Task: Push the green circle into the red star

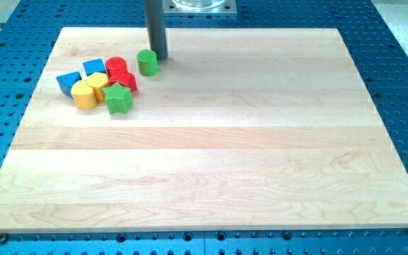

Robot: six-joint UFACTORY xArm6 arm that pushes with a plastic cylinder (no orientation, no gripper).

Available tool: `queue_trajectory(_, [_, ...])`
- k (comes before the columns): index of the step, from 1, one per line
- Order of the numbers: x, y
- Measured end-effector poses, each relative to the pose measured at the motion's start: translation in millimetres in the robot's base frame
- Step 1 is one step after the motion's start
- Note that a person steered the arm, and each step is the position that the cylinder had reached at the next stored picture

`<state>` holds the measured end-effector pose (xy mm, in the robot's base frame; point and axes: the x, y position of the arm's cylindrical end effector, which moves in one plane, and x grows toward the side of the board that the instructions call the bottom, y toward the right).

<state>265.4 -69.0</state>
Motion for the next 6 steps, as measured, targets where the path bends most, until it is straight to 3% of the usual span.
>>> queue_trajectory(1, [-22, -19])
queue_trajectory(4, [119, -9])
queue_trajectory(5, [68, 16])
queue_trajectory(6, [58, 1])
